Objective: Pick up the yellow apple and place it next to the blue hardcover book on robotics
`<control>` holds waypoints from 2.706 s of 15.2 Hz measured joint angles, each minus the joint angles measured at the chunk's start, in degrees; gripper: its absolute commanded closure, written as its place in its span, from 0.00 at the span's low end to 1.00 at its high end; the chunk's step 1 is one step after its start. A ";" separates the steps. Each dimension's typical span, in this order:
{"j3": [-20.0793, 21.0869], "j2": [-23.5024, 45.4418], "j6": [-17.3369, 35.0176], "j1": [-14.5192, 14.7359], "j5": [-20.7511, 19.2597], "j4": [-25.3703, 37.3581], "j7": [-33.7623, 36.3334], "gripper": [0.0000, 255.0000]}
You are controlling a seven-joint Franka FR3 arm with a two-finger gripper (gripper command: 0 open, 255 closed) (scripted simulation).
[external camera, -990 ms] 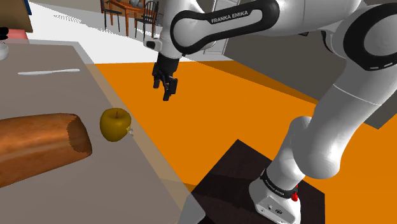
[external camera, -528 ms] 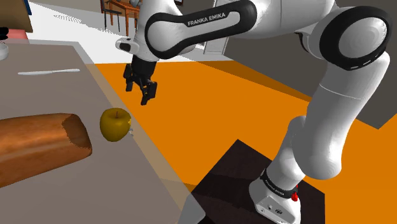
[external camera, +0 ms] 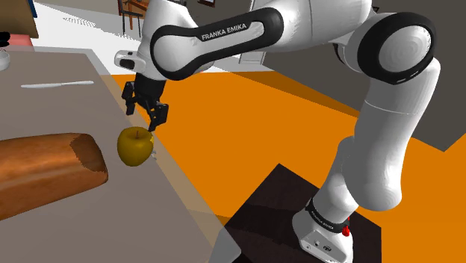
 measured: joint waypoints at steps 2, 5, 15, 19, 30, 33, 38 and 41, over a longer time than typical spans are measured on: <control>0.03 0.87 1.11 0.09 -0.05 -0.23 -0.04 0.00; 0.05 2.04 2.53 0.21 -0.14 -0.48 -0.03 0.00; 0.04 2.21 2.66 0.21 -0.15 -0.40 -0.03 1.00; 0.04 2.20 2.65 0.21 -0.15 -0.40 -0.03 1.00; 0.05 0.04 -2.81 0.20 -0.27 2.92 0.49 1.00; 0.00 -0.54 -5.05 0.09 -0.28 4.59 0.54 1.00; -0.02 -1.52 -8.47 0.04 -0.33 7.02 0.79 1.00; -0.01 -1.91 -10.54 0.06 -0.40 8.72 1.01 1.00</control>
